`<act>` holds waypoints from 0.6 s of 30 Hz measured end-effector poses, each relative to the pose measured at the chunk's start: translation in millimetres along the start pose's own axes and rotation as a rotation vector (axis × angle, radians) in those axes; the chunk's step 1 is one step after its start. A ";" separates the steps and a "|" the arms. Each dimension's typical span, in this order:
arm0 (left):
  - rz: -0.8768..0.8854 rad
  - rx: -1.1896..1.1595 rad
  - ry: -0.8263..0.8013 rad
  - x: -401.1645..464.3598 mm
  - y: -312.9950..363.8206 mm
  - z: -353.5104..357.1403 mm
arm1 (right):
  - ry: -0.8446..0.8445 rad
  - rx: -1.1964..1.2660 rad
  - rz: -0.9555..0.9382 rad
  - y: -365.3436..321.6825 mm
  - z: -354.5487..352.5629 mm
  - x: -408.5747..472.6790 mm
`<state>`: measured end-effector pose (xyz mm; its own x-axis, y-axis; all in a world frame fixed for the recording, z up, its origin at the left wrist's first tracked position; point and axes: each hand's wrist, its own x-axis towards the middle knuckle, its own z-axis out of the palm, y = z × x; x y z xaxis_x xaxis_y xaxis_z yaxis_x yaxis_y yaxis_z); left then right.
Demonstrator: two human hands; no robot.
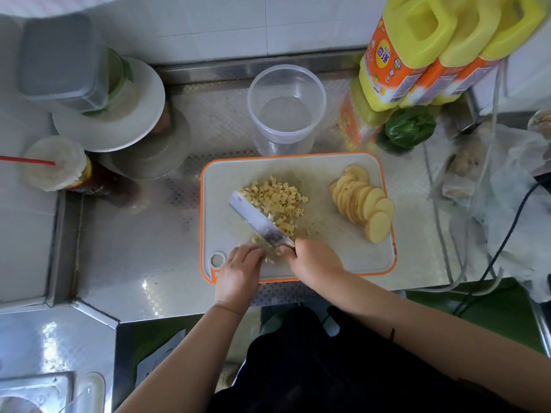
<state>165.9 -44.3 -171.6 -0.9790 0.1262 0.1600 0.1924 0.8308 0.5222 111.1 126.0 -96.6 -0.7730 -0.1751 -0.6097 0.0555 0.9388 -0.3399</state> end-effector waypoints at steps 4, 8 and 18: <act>0.034 0.065 0.020 1.3 -2.6 -7.1 | -0.022 0.010 -0.015 12.8 -16.0 -0.9; 0.127 0.083 0.059 9.8 -5.5 -18.0 | -0.054 0.054 -0.010 18.5 -21.0 -3.0; 0.202 0.066 0.031 48.7 16.7 -30.9 | 0.048 0.177 0.026 25.8 -31.7 -5.0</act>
<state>123.5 -41.0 -129.2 -0.9185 0.2777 0.2816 0.3783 0.8244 0.4210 96.3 160.4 -79.6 -0.7987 -0.1329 -0.5869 0.1830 0.8755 -0.4473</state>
